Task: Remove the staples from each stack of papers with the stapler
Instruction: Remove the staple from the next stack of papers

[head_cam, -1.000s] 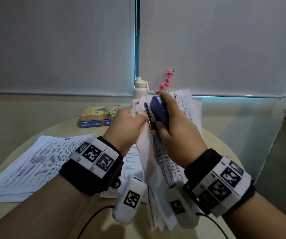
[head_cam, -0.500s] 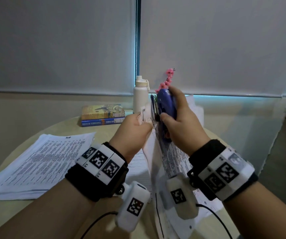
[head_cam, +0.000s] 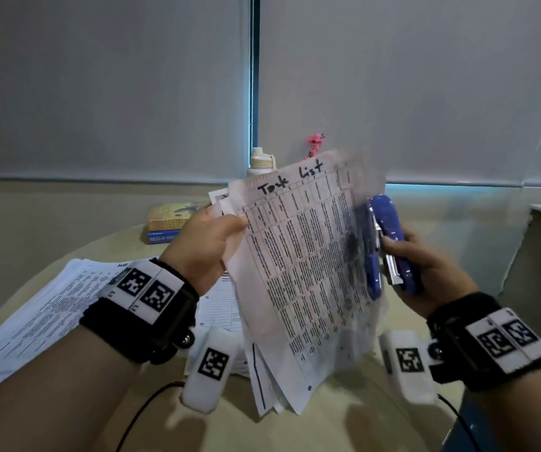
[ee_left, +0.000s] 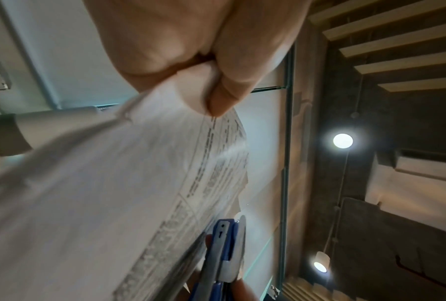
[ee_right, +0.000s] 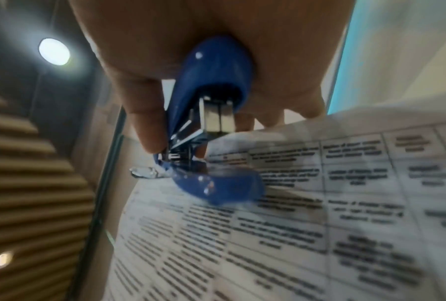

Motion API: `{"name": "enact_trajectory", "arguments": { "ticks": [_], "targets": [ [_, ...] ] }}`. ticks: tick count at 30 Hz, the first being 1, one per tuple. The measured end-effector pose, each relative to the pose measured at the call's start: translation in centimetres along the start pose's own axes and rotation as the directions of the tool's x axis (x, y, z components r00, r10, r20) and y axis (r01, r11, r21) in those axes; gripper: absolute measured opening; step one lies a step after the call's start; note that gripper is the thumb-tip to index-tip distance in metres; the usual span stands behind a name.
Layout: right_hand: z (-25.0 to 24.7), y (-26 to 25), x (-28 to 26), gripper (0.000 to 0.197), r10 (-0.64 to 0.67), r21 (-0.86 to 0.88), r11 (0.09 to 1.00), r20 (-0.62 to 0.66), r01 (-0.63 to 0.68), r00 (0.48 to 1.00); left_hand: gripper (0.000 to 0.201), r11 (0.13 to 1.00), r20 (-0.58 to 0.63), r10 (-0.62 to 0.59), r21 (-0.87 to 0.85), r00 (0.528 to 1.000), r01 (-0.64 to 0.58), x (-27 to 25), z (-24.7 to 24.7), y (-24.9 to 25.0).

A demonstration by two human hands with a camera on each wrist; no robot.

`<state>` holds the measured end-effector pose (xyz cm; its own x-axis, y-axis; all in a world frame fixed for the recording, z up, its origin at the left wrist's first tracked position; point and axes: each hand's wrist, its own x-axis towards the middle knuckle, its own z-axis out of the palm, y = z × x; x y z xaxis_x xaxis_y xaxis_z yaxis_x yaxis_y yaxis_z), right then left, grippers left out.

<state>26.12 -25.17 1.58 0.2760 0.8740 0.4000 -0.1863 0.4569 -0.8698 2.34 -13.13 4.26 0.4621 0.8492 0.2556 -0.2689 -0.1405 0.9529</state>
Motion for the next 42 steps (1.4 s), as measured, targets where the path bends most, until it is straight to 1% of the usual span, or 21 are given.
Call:
{"name": "enact_trajectory", "arguments": {
  "ticks": [2,3,4,5,6,8,10,12,13,14,16,17,19,21,24,26,31,35,38,39,42],
  "targets": [
    [-0.3,0.5,0.4,0.034,0.047,-0.108,0.993,-0.012,-0.048,0.999,0.028,0.999,-0.002,-0.025,-0.034,1.000,0.025,0.3,-0.2,-0.5],
    [-0.4,0.7,0.6,0.048,0.063,-0.174,0.983,-0.018,-0.065,0.998,0.027,0.999,0.005,-0.036,-0.025,0.999,0.037,0.3,-0.3,-0.7],
    [-0.5,0.8,0.8,0.060,0.067,-0.253,0.965,-0.013,-0.068,0.998,0.027,0.999,0.001,-0.039,0.021,0.999,0.039,0.4,-0.7,-0.8],
    [-0.6,0.8,0.9,0.063,0.065,-0.327,0.943,-0.004,-0.063,0.998,0.028,0.991,-0.015,-0.019,0.131,1.000,0.021,0.6,-1.2,-0.7],
    [-0.6,0.7,0.9,0.054,0.062,-0.391,0.919,0.017,-0.051,0.998,0.032,0.957,-0.032,0.023,0.288,0.999,-0.013,1.0,-1.9,-0.4],
    [-0.5,-0.1,0.7,0.034,0.078,-0.474,0.880,0.068,-0.036,0.995,0.058,0.809,-0.030,0.126,0.582,0.992,-0.085,1.8,-3.2,0.6],
    [-0.1,-0.8,0.6,0.035,0.123,-0.563,0.826,0.134,-0.027,0.983,0.080,0.702,0.027,0.195,0.694,0.980,-0.159,2.6,-3.4,2.1],
    [0.7,-1.3,0.5,0.038,0.168,-0.638,0.770,0.212,0.006,0.963,0.093,0.651,0.140,0.130,0.734,0.982,-0.191,3.3,-2.3,3.3],
    [1.2,-1.5,0.4,0.039,0.180,-0.667,0.745,0.240,0.027,0.954,0.095,0.659,0.202,0.037,0.732,0.979,-0.176,3.5,-1.5,3.8],
    [1.8,-1.8,0.4,0.038,0.186,-0.681,0.731,0.260,0.044,0.948,0.086,0.689,0.264,-0.086,0.712,0.961,-0.134,3.7,-0.9,4.1],
    [2.6,-2.1,0.2,0.035,0.186,-0.678,0.732,0.289,0.064,0.939,0.053,0.754,0.375,-0.297,0.656,0.878,-0.025,3.8,-0.1,3.9],
    [2.8,-2.2,0.2,0.035,0.180,-0.680,0.730,0.293,0.072,0.939,0.046,0.764,0.384,-0.351,0.645,0.854,0.024,3.7,0.1,3.7],
    [3.1,-2.1,0.2,0.038,0.152,-0.710,0.698,0.274,0.093,0.950,0.048,0.784,0.376,-0.373,0.616,0.848,0.072,3.2,0.3,3.2],
    [3.5,-1.7,0.0,0.039,0.064,-0.778,0.611,0.234,0.147,0.970,0.054,0.823,0.374,-0.342,0.562,0.862,0.083,2.8,0.6,2.7],
    [4.5,-1.1,-0.3,0.044,-0.142,-0.905,0.314,0.255,0.288,0.956,0.063,0.842,0.344,-0.336,0.527,0.877,0.116,2.3,0.9,2.5],
    [5.0,-0.7,-0.5,0.047,-0.223,-0.931,0.174,0.279,0.320,0.934,0.064,0.847,0.346,-0.341,0.517,0.874,0.125,2.2,0.9,2.4],
    [5.8,-0.5,-0.8,0.047,-0.265,-0.941,0.037,0.315,0.336,0.911,0.058,0.838,0.366,-0.317,0.540,0.875,0.078,2.2,0.9,2.4],
    [6.2,-0.3,-0.6,0.050,-0.236,-0.943,0.007,0.321,0.332,0.917,0.040,0.831,0.360,-0.274,0.555,0.892,0.032,2.4,0.8,2.2],
    [6.0,-0.3,-0.3,0.059,-0.217,-0.919,-0.058,0.392,0.389,0.894,0.037,0.836,0.379,-0.246,0.548,0.892,-0.002,2.2,0.9,2.0],
    [6.0,-0.2,-0.2,0.059,-0.220,-0.922,-0.019,0.382,0.387,0.898,0.039,0.844,0.379,-0.241,0.537,0.894,0.000,2.2,1.0,2.0],
    [6.8,0.2,-0.2,0.057,-0.218,-0.936,0.232,0.216,0.266,0.952,0.042,0.871,0.393,-0.221,0.492,0.893,0.000,2.3,1.1,2.3]
  ]
}}
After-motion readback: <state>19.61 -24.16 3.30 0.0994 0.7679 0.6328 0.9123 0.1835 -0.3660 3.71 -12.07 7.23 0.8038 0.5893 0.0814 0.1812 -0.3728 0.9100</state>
